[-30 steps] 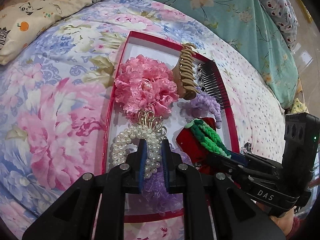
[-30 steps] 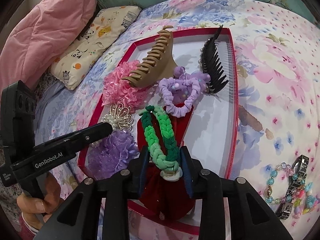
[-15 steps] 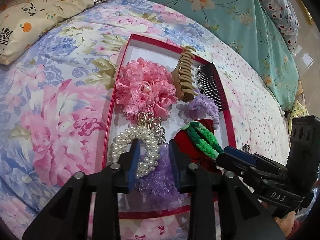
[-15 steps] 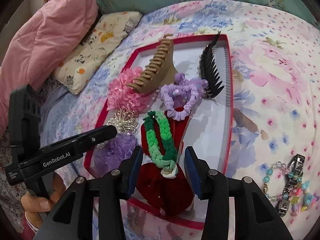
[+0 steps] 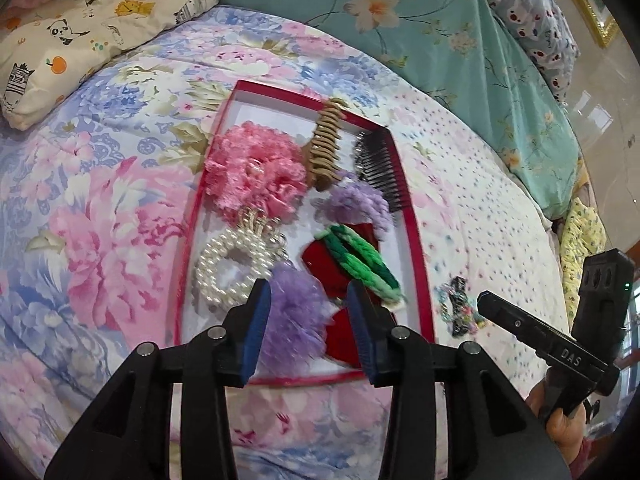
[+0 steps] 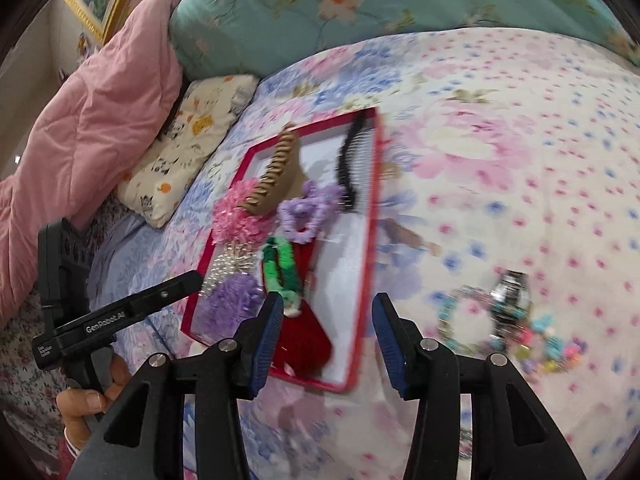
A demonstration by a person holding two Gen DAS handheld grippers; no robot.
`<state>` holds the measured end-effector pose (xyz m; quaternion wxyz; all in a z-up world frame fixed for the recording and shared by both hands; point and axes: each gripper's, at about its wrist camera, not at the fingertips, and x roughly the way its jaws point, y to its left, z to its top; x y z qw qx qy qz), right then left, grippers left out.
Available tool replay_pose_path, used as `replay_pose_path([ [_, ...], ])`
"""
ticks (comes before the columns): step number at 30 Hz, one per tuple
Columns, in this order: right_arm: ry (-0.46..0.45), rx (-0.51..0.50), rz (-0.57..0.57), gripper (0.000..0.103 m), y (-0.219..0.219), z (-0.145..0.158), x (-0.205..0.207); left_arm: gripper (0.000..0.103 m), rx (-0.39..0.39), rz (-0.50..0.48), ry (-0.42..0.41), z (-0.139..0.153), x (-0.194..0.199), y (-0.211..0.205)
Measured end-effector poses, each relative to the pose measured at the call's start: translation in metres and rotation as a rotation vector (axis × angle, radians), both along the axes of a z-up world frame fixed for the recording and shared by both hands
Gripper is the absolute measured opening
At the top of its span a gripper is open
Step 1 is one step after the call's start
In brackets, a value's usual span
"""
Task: Organize jewelry
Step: 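Move both grippers back toward the beaded bracelet and silver chain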
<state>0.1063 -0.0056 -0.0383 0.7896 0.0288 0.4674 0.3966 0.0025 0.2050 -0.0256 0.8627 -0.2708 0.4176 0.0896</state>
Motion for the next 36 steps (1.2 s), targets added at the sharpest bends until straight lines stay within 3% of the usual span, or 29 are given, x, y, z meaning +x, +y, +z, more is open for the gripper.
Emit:
replay_pose_path([
  [20,0.021,-0.038,-0.241,0.048,-0.144,-0.013,-0.003,0.038,-0.007,-0.181,0.004,0.013,0.004,-0.091],
  [27,0.024,-0.049,-0.253,0.049,-0.153,-0.019,-0.003,0.038,-0.002,-0.249,0.021,0.01,0.012,-0.122],
  [36,0.0,-0.081,-0.206,0.049,-0.13,-0.025,0.009,0.038,0.001,-0.318,0.042,0.005,0.021,-0.154],
])
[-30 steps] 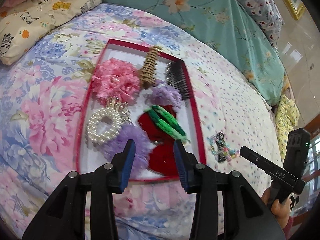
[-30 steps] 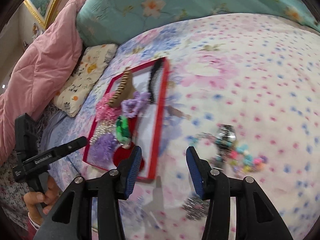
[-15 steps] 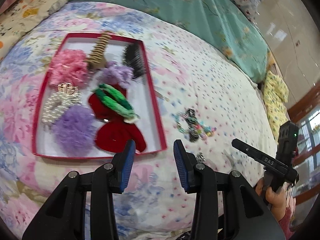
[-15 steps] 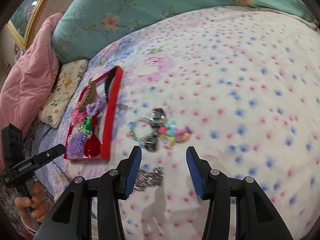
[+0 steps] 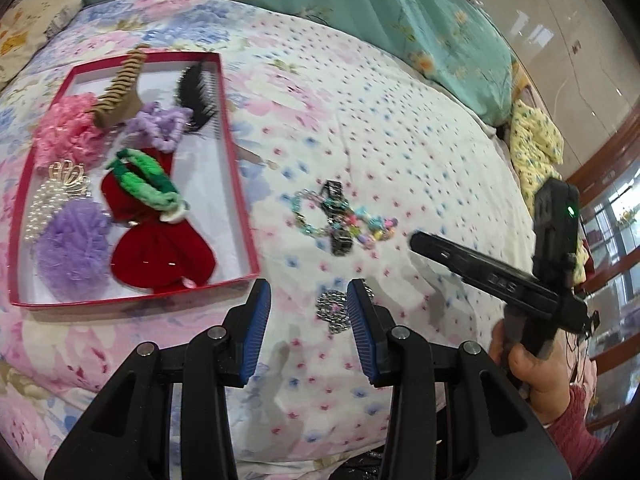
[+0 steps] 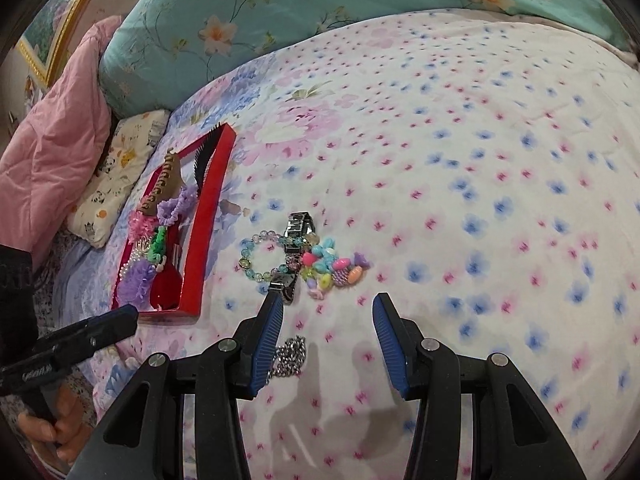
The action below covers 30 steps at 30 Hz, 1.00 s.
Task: Organize jewelry
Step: 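Move both grippers back toward the beaded bracelet and silver chain, then grasp the silver chain with the left gripper while the right grasps the beaded bracelet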
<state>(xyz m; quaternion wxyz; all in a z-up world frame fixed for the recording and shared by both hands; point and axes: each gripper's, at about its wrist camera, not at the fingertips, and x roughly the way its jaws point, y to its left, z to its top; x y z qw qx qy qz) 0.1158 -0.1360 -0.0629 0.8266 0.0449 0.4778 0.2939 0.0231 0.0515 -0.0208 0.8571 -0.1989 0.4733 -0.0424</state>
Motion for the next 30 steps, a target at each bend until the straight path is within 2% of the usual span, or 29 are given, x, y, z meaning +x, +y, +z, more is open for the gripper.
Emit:
replay_pose_path([
  [10,-0.03,-0.139,0.076,0.046,0.037,-0.022,0.022,0.038,0.006,-0.032,0.032,-0.009,0.01,-0.017],
  [11,-0.027,-0.155,0.073,0.031,0.037,-0.026,0.024,0.038,0.008,-0.035,0.035,-0.01,0.013,-0.018],
  [13,-0.036,-0.165,0.061,0.017,0.034,-0.028,0.027,0.038,0.013,-0.043,0.042,-0.012,0.018,-0.019],
  [21,-0.008,-0.012,-0.023,0.014,-0.012,-0.005,0.032,0.038,0.035,-0.099,0.054,-0.018,0.047,-0.035],
  [27,-0.009,0.073,-0.07,0.014,-0.042,0.011,0.029,0.038,0.097,-0.117,0.067,-0.025,0.082,-0.038],
  [30,-0.009,0.099,-0.069,0.014,-0.048,0.014,0.028,0.038,0.162,-0.09,0.072,-0.029,0.096,-0.033],
])
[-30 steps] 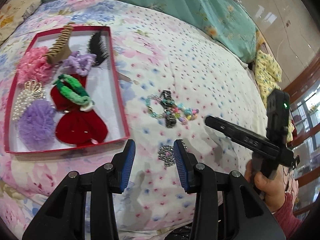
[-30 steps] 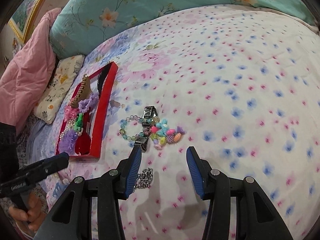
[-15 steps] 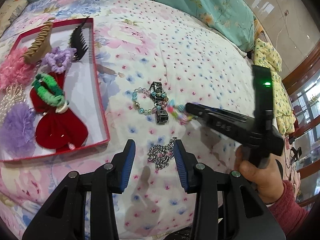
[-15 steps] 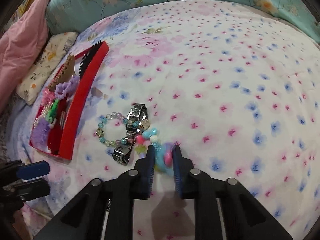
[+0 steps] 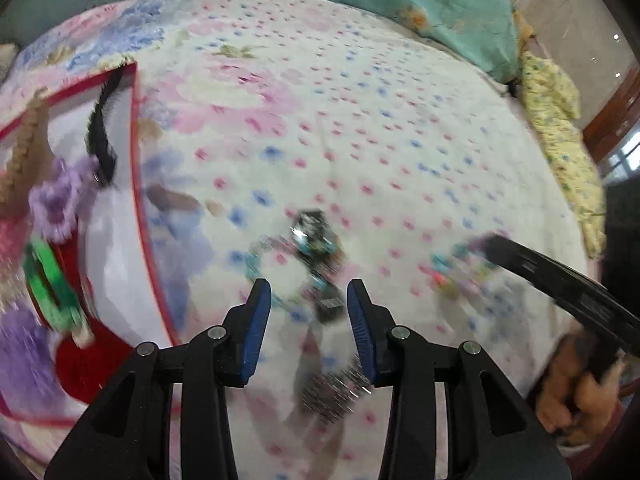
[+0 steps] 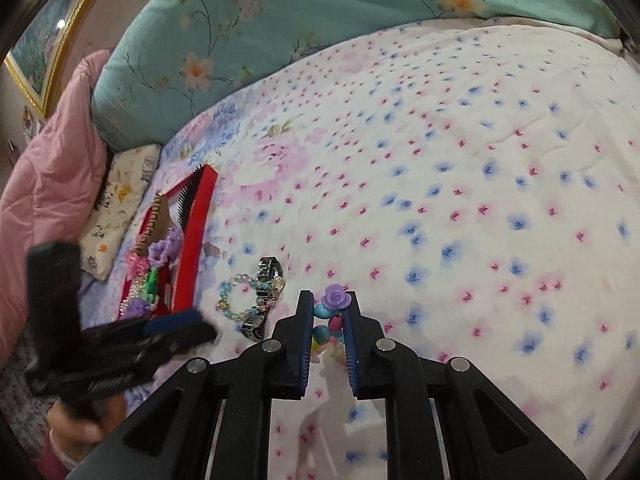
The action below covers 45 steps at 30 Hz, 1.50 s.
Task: Organize jewelry
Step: 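Grasp the silver chain with the left gripper while the right grasps the beaded bracelet, then carry the chain and beaded bracelet into the box and open both grippers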
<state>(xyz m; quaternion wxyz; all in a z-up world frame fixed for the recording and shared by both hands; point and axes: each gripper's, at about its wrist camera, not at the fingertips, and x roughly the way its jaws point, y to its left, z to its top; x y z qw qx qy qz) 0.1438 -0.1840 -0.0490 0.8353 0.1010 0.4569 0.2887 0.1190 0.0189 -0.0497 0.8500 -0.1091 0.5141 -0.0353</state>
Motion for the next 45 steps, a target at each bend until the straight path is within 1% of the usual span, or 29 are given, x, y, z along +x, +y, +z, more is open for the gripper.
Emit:
replay_pose_path([
  [2,0.003,0.013,0.005,0.014,0.0,0.0,-0.001,0.038,0.04,0.002,0.026,-0.007,0.008,0.003],
  [3,0.003,0.018,0.005,0.014,-0.001,0.0,-0.001,0.038,0.067,0.003,0.053,-0.015,0.014,0.005],
  [5,0.006,0.033,0.013,0.014,-0.001,0.001,-0.001,0.037,0.091,-0.004,0.082,-0.025,0.021,0.005],
  [9,0.002,0.048,0.023,0.014,0.0,0.001,-0.002,0.037,0.183,-0.064,0.06,-0.027,0.024,-0.013],
  [10,0.001,0.049,0.022,0.014,0.0,0.001,-0.002,0.02,0.179,-0.077,0.056,-0.027,0.023,-0.015],
  [11,0.003,0.051,0.021,0.014,0.0,0.001,-0.002,0.009,0.147,-0.093,0.069,-0.029,0.023,-0.017],
  [12,0.005,0.052,0.022,0.014,0.001,0.001,-0.003,0.006,0.115,-0.099,0.082,-0.032,0.023,-0.017],
  [15,0.006,0.05,0.018,0.014,0.0,0.001,-0.004,0.006,0.085,-0.08,0.064,-0.03,0.015,-0.015],
  [16,0.004,0.05,0.018,0.014,0.0,0.001,-0.003,0.006,0.063,-0.069,0.06,-0.028,0.013,-0.012],
  [17,-0.002,0.049,0.016,0.014,0.0,0.003,-0.004,0.006,0.024,-0.054,0.05,-0.023,0.007,-0.007],
  [18,-0.006,0.049,0.016,0.014,0.0,0.004,-0.004,0.006,-0.001,-0.042,0.038,-0.017,0.002,-0.003],
  [24,-0.022,0.062,0.028,0.014,0.006,0.015,-0.013,0.006,-0.09,0.024,-0.054,0.021,-0.034,0.021],
  [27,-0.033,0.059,0.045,0.014,0.014,0.021,-0.019,0.006,-0.114,0.046,-0.096,0.041,-0.05,0.029],
  [32,-0.048,0.055,0.079,0.014,0.031,0.03,-0.03,0.006,-0.145,0.079,-0.146,0.06,-0.066,0.043],
  [40,-0.052,0.041,0.133,0.014,0.06,0.036,-0.044,0.006,-0.183,0.154,-0.188,0.071,-0.102,0.074],
  [45,-0.053,0.031,0.178,0.014,0.083,0.038,-0.052,0.006,-0.187,0.2,-0.216,0.078,-0.12,0.095],
])
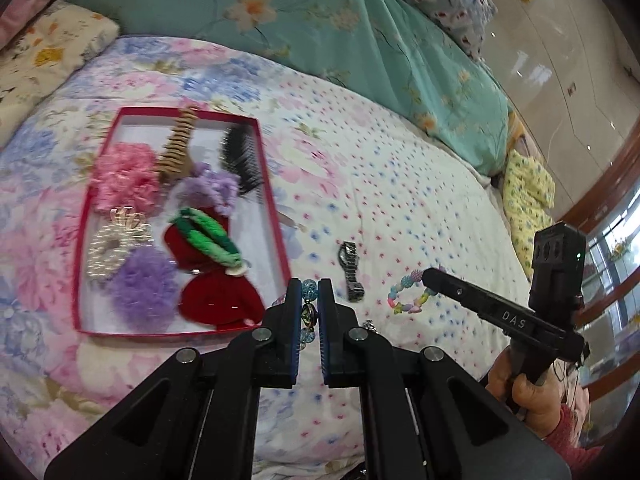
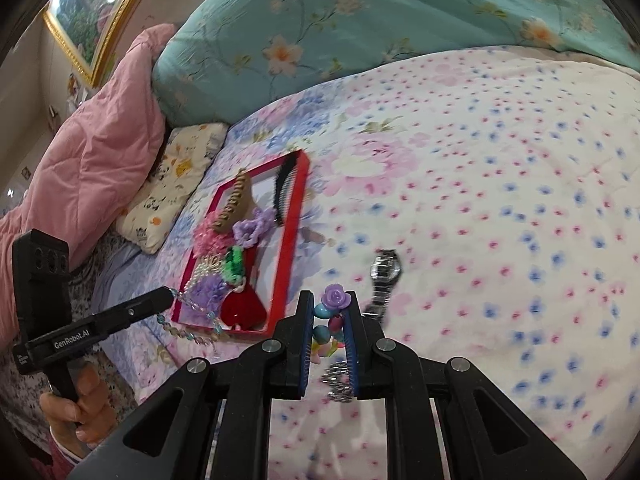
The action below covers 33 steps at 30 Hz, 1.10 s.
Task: Organize jewelry
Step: 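Carry the chain and beaded bracelet into the box and open both grippers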
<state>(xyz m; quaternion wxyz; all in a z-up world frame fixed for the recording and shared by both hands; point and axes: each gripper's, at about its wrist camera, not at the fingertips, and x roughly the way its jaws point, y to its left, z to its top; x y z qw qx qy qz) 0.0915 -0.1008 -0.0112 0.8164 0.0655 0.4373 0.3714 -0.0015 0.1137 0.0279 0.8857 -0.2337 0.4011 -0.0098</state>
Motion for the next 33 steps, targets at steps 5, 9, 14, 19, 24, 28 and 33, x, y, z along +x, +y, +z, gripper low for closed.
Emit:
replay_pose_path([
  [5,-0.006,-0.009,0.043,0.014,0.022,0.002,-0.009,0.006,-0.01,0.043,-0.019,0.003,-0.013,0.021],
  [9,-0.008,-0.016,0.078,0.014,0.042,0.003,-0.015,0.006,-0.011,0.075,-0.029,0.005,-0.021,0.036],
  [14,-0.009,-0.021,0.116,0.014,0.066,0.002,-0.02,0.006,-0.011,0.112,-0.04,0.006,-0.029,0.053],
  [19,-0.004,-0.015,0.153,0.014,0.092,0.0,-0.023,0.006,-0.024,0.146,-0.036,0.0,-0.031,0.07],
  [24,-0.002,-0.018,0.19,0.014,0.12,-0.003,-0.023,0.006,-0.039,0.165,-0.03,-0.006,-0.028,0.084],
  [28,0.003,-0.019,0.213,0.014,0.14,-0.006,-0.021,0.006,-0.055,0.166,-0.035,-0.009,-0.022,0.088],
  [33,0.018,-0.032,0.234,0.014,0.159,-0.018,-0.017,0.006,-0.066,0.179,0.002,-0.03,-0.013,0.093],
])
